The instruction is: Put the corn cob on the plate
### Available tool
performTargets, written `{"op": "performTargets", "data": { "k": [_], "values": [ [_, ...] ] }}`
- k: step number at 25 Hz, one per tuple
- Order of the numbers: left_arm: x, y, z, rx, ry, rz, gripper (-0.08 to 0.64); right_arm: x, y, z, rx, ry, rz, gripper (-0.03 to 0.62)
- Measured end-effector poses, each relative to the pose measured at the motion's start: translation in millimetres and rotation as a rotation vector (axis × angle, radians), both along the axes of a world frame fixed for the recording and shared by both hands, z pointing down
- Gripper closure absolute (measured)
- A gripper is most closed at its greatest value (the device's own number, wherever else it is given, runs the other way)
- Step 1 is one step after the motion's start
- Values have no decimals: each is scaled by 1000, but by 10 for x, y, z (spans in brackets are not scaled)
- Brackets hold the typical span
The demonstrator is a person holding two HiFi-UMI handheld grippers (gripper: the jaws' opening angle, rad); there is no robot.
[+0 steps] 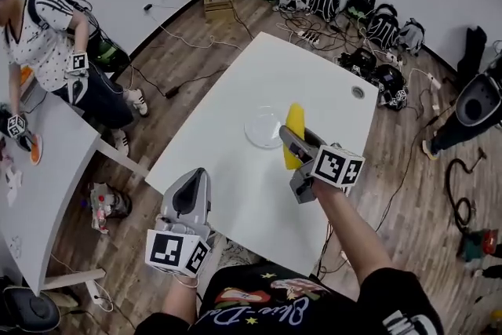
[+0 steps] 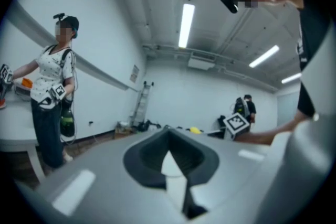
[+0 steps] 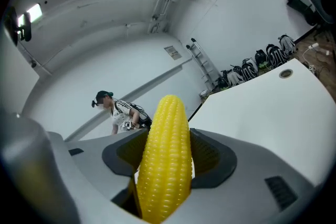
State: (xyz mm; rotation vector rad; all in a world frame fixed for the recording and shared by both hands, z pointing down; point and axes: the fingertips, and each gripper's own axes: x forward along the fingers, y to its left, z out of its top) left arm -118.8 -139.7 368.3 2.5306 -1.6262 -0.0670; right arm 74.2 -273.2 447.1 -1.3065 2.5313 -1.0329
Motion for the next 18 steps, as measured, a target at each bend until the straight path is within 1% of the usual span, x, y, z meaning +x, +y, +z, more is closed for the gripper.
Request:
{"op": "performTargets", "data": {
  "k": [2,6,8,10,12,14,16,18],
  "values": [
    [-34,-141,90,-21,-22,-14,571,-27,-218,187,-27,64,-8,331],
    [-56,-348,388,-119,49,14,569,-82,-638,697,-130,176,-18,331],
    [-94,-423,503,-152,57,12,571,-109,-800,926,-178,248,-25,331],
    [-150,-484,563,-167,66,2,571,-136,-940,1086,-209,311,-43,331],
    [-253,-535,601,-174,98,-23,571,-179,-1079,1183,-225,371,-60,331],
    [-362,-548,647,-183,112,-48,571,-243,-1158,1270,-218,467,-99,331],
    [-420,-564,691,-192,103,-58,571,-310,-1189,1368,-208,562,-150,331],
    [-430,-597,701,-191,90,-55,571,-358,-1211,1460,-210,626,-183,331]
  ]
}}
